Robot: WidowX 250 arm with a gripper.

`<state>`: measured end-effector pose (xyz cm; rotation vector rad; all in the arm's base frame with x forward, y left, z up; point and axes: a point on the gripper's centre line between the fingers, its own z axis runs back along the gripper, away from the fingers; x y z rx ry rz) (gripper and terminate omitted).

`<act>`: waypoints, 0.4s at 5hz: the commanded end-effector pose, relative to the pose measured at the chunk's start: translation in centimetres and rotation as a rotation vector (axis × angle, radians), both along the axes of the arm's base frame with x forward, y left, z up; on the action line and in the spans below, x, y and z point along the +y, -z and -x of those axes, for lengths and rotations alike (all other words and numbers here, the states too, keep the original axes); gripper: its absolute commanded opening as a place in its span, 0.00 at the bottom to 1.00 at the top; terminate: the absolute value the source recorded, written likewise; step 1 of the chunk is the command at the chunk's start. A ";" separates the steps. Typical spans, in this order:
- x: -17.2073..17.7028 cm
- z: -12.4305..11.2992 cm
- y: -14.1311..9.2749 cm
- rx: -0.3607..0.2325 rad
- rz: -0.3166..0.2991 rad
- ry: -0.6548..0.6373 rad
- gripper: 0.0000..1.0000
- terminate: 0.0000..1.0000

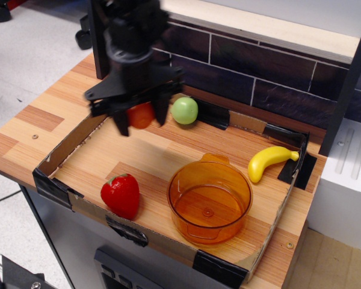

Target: Put carrot in pot

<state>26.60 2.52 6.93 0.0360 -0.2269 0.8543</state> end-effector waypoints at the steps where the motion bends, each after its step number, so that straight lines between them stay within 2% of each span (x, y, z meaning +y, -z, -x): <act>1: -5.7 3.1 -0.9 -0.035 -0.051 0.181 0.00 0.00; 2: -6.7 3.8 0.1 -0.019 -0.052 0.219 0.00 0.00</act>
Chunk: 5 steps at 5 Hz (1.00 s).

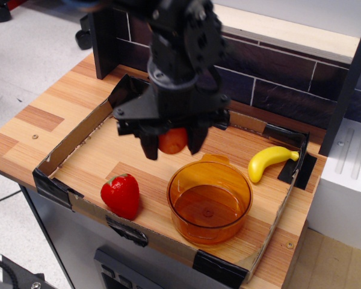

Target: Put carrot in pot

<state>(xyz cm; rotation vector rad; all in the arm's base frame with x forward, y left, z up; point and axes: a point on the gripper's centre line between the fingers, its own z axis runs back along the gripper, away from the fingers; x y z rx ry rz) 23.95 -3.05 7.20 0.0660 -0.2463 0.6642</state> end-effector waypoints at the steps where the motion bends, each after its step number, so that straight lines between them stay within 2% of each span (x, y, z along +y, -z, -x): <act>1: -1.6 1.8 1.5 0.014 0.012 0.053 0.00 0.00; 2: -2.0 2.0 1.7 0.030 0.017 0.062 1.00 0.00; 4: -1.2 1.4 -0.7 -0.005 0.087 0.013 1.00 0.00; 5: -0.4 0.2 -3.4 -0.038 0.112 -0.033 1.00 0.00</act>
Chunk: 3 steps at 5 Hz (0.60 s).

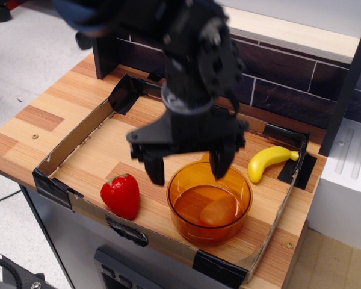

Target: Put carrot in pot

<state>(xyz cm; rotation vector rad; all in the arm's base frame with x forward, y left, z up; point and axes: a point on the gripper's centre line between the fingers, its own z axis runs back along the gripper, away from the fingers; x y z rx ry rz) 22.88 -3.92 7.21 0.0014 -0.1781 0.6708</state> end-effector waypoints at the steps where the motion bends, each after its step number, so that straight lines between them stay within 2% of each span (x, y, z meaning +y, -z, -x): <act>1: 1.3 -1.6 -5.9 -0.104 0.033 -0.086 1.00 0.00; 2: 1.3 -1.6 -5.9 -0.104 0.033 -0.086 1.00 0.00; 3: 1.3 -1.6 -5.9 -0.104 0.033 -0.086 1.00 1.00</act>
